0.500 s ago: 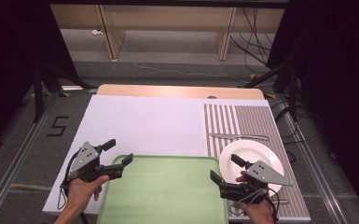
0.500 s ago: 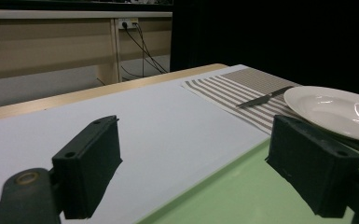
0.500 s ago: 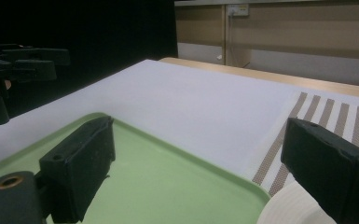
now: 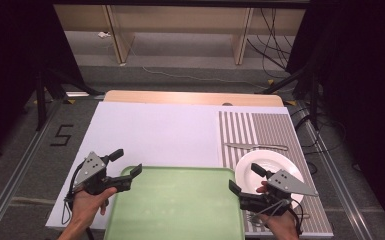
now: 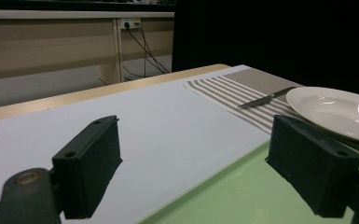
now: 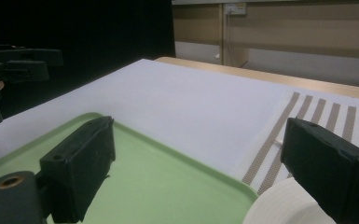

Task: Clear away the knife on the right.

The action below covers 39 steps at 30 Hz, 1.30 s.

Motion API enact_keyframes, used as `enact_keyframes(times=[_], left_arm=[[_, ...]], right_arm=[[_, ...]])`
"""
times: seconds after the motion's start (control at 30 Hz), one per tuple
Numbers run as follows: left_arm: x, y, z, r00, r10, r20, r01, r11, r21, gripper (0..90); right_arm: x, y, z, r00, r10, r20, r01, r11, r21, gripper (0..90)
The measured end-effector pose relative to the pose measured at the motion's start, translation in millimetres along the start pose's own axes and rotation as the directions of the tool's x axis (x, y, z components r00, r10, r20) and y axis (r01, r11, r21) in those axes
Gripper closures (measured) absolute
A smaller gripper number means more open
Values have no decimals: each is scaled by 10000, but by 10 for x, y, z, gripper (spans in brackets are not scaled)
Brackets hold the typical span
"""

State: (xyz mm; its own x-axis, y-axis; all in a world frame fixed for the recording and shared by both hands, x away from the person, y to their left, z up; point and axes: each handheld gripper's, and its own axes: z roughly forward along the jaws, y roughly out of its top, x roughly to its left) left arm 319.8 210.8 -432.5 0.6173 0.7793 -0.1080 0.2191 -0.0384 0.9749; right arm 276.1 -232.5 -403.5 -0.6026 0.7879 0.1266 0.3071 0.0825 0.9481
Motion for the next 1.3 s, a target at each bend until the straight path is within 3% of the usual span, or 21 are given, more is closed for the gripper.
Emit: enact_keyframes(times=[0.13, 0.33, 0.47, 0.53, 0.83, 0.93, 0.97, 1.13, 1.17, 1.2, 1.23, 1.27, 1.3], left_arm=[[0, 1, 0, 10000, -2, -9, 2, 10000, -7, 164], [4, 1, 3, 10000, 42, 5, -42, 10000, 12, 164], [3, 3, 2, 10000, 39, -8, -39, 10000, -1, 164], [3, 2, 2, 10000, 50, -9, -50, 10000, 3, 164], [11, 0, -1, 9999, 48, -107, -47, 10000, 21, 165], [11, -5, 6, 9999, 72, -109, -72, 10000, 49, 165], [12, -5, 7, 9999, 63, -116, -63, 10000, 44, 165], [17, -4, 3, 9999, 75, -134, -75, 10000, 47, 165], [18, -4, 3, 9999, 78, -131, -78, 10000, 44, 165], [17, -4, 3, 9999, 72, -151, -71, 10000, 43, 165], [18, -5, 4, 9999, 76, -146, -75, 10000, 49, 165], [21, -9, 12, 10000, 58, -75, -59, 10000, -18, 165], [21, -9, 12, 10000, 58, -75, -59, 10000, -18, 164]], right_arm=[[-54, 13, -2, 10000, -2, -15, 2, 10000, -12, 112], [-146, 105, -31, 9992, -393, -71, 394, 9988, 285, 128], [-269, 206, -68, 9977, -671, -8, 670, 9966, 473, 148], [-358, 262, -55, 9953, -964, 62, 961, 9949, 299, 150], [-594, 412, 24, 9917, -1273, 201, 1235, 9836, 1317, 159], [-720, 502, 83, 9873, -1542, 391, 1429, 9678, 2073, 164], [-757, 510, 132, 9874, -1522, 429, 1412, 9707, 1944, 166], [-991, 582, 278, 9830, -1725, 632, 1483, 9481, 2812, 172], [-991, 582, 278, 9830, -1725, 632, 1483, 9481, 2812, 172], [-1077, 598, 333, 9840, -1628, 720, 1320, 9387, 3185, 177], [-1077, 598, 333, 9840, -1628, 720, 1320, 9387, 3185, 177], [-1160, 606, 391, 9816, -1762, 738, 1406, 9278, 3455, 181], [-1160, 606, 391, 9816, -1762, 738, 1406, 9278, 3455, 181]])
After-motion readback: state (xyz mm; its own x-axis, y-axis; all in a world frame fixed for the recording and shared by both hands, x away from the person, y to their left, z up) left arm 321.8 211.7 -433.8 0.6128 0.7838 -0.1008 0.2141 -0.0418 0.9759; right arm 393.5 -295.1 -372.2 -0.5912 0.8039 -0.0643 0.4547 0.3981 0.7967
